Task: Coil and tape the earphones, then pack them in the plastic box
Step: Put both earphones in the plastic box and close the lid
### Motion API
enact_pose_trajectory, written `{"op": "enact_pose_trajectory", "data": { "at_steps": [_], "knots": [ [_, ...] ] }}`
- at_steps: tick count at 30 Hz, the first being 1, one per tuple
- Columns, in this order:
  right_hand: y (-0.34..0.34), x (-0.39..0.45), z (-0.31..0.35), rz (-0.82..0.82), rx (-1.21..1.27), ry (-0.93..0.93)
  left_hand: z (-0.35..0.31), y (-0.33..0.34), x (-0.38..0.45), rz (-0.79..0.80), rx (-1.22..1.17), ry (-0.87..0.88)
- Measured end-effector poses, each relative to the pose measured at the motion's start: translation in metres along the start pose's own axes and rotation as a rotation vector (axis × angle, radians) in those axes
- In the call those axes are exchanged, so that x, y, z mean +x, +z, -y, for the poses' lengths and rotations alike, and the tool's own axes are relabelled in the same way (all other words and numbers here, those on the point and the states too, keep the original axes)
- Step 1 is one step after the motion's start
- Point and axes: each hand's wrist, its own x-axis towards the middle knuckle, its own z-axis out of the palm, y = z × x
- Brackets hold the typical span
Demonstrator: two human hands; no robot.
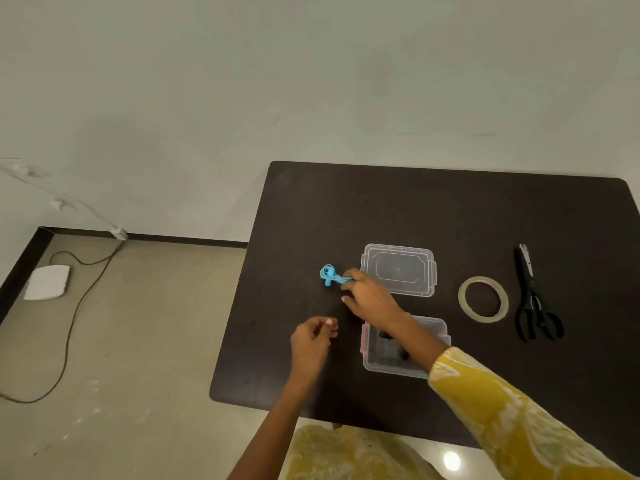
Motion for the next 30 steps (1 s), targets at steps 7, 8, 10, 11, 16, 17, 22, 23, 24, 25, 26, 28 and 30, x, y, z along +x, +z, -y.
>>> {"op": "enact_pose_trajectory", "data": {
  "at_steps": [7, 8, 10, 11, 16, 17, 22, 23, 24, 25, 26, 28, 30],
  "knots": [
    [-0.038, -0.100, -0.058, -0.139, 0.108, 0.014, 0.005, 0.007, -0.004, 0.041, -0.019, -0.013],
    [-0.039, -0.115, -0.063, -0.120, 0.114, 0.008, 0.006, 0.007, -0.004, 0.043, -0.018, -0.013],
    [-0.034, -0.140, -0.070, -0.078, 0.129, -0.012, 0.008, 0.010, -0.005, 0.048, -0.019, -0.014],
    [-0.029, -0.149, -0.072, -0.061, 0.135, -0.022, 0.009, 0.011, -0.005, 0.048, -0.019, -0.016],
    [-0.002, -0.161, -0.078, 0.042, 0.166, -0.054, 0.010, 0.016, -0.005, 0.046, -0.039, -0.037],
    [0.000, -0.160, -0.079, 0.050, 0.152, -0.063, 0.010, 0.017, -0.005, 0.048, -0.040, -0.039],
    [-0.006, -0.148, -0.081, -0.141, 0.212, 0.008, 0.003, 0.024, 0.000, 0.048, -0.029, -0.031],
    [-0.010, -0.143, -0.082, -0.212, 0.291, 0.071, 0.002, 0.026, 0.004, 0.046, -0.024, -0.033],
    [-0.012, -0.137, -0.085, -0.292, 0.359, 0.134, -0.001, 0.029, 0.009, 0.046, -0.015, -0.035],
    [-0.015, -0.130, -0.090, -0.374, 0.408, 0.194, -0.003, 0.032, 0.015, 0.046, -0.003, -0.037],
    [-0.016, -0.122, -0.096, -0.438, 0.437, 0.259, -0.005, 0.036, 0.022, 0.045, 0.011, -0.035],
    [-0.017, -0.105, -0.108, -0.466, 0.483, 0.405, -0.010, 0.044, 0.036, 0.055, 0.058, -0.021],
    [-0.014, -0.090, -0.122, -0.395, 0.525, 0.547, -0.018, 0.055, 0.050, 0.113, 0.117, -0.005]
  ]
}}
